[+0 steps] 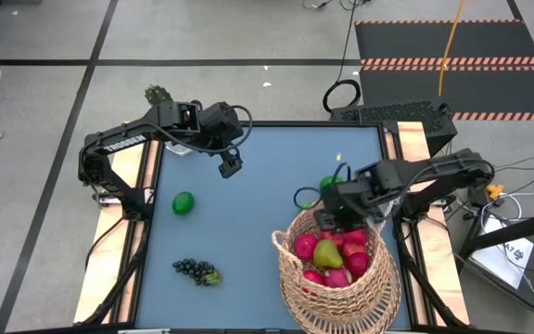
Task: Build produce basket
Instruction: Put the green lime into the brown basket
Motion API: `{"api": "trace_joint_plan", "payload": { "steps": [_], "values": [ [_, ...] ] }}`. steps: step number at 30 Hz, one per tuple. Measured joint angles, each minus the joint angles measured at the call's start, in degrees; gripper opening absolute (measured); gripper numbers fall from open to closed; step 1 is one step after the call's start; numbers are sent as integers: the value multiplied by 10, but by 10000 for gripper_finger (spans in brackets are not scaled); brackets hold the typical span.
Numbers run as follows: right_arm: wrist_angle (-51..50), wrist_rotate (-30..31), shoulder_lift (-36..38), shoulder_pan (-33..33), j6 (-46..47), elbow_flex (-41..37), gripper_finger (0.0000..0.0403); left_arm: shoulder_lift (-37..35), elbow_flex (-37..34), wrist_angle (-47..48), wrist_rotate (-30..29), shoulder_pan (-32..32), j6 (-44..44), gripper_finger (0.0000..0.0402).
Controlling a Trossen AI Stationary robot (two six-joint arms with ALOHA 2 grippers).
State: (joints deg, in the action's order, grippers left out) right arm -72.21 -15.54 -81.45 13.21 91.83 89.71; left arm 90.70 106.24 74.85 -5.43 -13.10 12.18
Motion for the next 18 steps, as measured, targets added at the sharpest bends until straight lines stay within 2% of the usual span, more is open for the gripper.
{"api": "trace_joint_plan", "payload": {
  "steps": [7,12,18],
  "values": [
    [115,114,76,-11,-37,0,157,0,0,12,13,0,13,383],
    [165,186,121,-26,-103,0,154,0,0,76,24,0,61,383],
    [178,230,155,-64,-212,0,153,0,0,142,24,2,146,383]
  ]
}}
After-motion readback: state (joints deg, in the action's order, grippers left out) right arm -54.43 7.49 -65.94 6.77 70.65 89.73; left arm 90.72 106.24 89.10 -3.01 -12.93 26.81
